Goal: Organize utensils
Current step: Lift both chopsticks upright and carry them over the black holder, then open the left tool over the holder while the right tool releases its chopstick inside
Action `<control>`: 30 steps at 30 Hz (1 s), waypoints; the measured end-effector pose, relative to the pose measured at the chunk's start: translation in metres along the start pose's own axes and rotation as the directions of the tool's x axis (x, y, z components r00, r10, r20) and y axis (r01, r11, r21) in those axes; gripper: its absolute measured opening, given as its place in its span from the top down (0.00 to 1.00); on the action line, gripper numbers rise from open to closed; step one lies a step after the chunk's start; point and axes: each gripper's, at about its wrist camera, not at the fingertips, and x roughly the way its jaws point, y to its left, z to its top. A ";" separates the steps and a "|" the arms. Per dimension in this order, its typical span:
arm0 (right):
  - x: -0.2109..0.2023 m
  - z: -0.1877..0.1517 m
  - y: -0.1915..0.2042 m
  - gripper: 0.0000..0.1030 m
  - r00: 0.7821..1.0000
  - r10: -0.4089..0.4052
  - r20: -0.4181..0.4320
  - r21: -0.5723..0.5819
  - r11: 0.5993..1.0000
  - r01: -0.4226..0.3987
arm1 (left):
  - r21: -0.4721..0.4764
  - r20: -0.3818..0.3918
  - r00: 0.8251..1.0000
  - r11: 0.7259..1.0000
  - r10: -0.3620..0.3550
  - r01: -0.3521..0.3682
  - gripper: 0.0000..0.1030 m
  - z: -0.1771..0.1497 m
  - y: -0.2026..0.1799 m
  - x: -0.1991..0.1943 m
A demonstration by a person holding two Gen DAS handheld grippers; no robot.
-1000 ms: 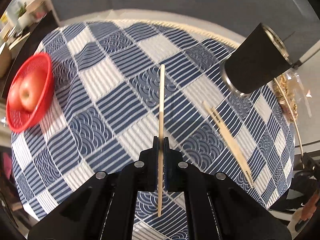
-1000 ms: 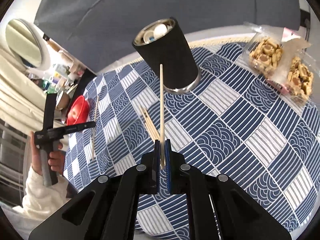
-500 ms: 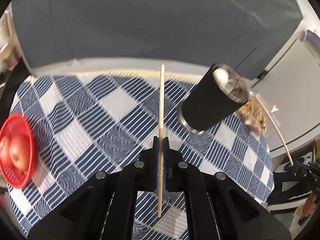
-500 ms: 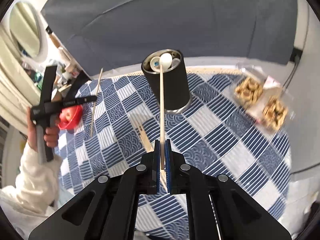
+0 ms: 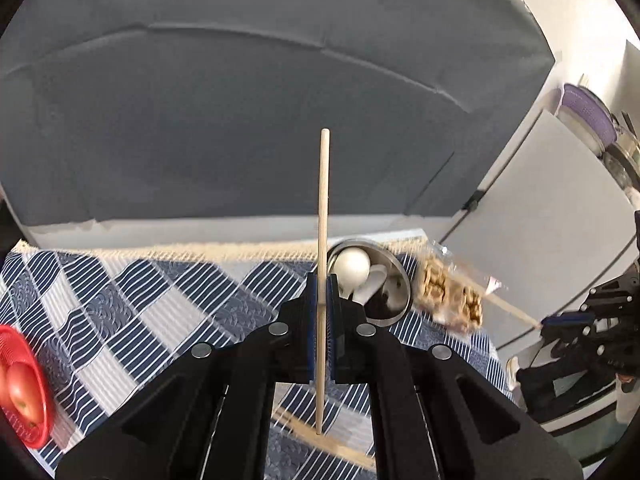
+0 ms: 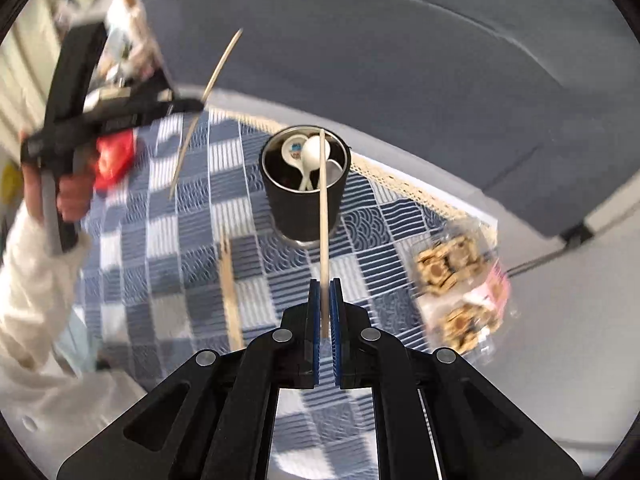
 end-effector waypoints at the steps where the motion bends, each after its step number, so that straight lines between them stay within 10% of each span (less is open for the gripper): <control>1: 0.002 0.004 -0.001 0.96 1.000 -0.007 -0.019 -0.025 1.000 0.007 | -0.005 0.011 1.000 1.000 -0.005 0.005 0.96 0.006 -0.002 0.004; 13: 0.024 0.039 -0.003 0.96 0.971 -0.116 -0.211 -0.392 0.920 0.025 | 0.048 0.126 0.988 0.996 -0.086 0.081 0.96 0.048 -0.030 0.038; 30: 0.070 0.072 -0.008 0.96 0.937 -0.129 -0.323 -0.580 0.810 -0.088 | 0.072 0.171 0.975 0.988 -0.144 0.133 0.96 0.020 -0.027 0.085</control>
